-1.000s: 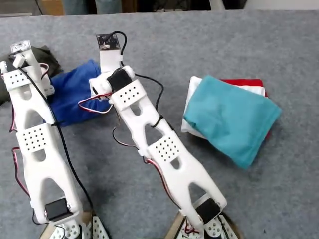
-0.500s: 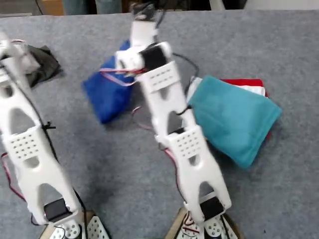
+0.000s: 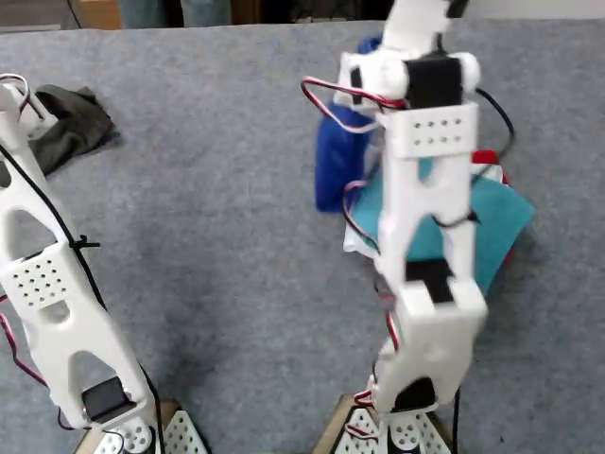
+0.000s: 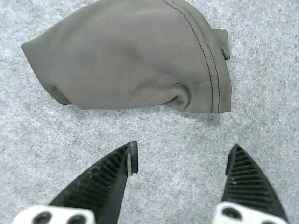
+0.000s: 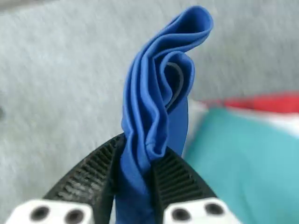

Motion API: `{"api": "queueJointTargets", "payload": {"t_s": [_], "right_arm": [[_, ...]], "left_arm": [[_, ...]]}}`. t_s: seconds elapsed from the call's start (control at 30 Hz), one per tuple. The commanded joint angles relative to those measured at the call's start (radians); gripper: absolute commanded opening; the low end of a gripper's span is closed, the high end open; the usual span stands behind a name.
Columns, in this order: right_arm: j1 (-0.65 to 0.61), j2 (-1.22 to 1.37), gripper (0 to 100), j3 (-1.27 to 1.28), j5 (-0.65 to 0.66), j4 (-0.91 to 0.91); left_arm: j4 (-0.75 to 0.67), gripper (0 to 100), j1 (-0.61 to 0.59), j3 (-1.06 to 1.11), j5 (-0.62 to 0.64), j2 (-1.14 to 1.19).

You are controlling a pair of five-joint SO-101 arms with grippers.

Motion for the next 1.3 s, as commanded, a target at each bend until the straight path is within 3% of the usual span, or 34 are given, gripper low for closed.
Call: {"api": "queueJointTargets", "payload": {"t_s": [0.0,0.33,0.6,0.67,0.8,0.87,1.0,1.1,1.27], "right_arm": [[0.071,-0.289,1.4,0.344,0.006,-0.029],[0.431,-0.513,1.5,0.76,0.17,-0.141],[0.465,-0.504,2.9,0.94,0.373,-0.169],[0.465,-0.506,11.3,0.966,0.384,-0.167],[0.46,-0.507,43.5,0.961,0.393,-0.15],[0.445,-0.507,51.4,0.937,0.411,-0.121],[0.431,-0.507,43.6,0.835,0.394,-0.092],[0.43,-0.507,37.3,0.713,0.393,-0.037],[0.437,-0.509,31.6,0.529,0.393,0.002]], "left_arm": [[0.0,31,-0.002,-0.008,-0.014,-0.006],[0.0,31,-0.025,-0.008,-0.015,0.041],[-0.026,31,-0.127,-0.01,-0.017,0.118],[-0.075,31,-0.151,-0.018,-0.017,0.155],[-0.233,31,-0.208,-0.012,-0.017,0.216],[-0.324,31,-0.211,-0.01,-0.015,0.255],[-0.465,31,-0.183,-0.01,-0.014,0.336],[-0.493,26,-0.145,0.005,-0.037,0.411],[-0.405,3,-0.11,-0.081,-0.137,0.434]]}}
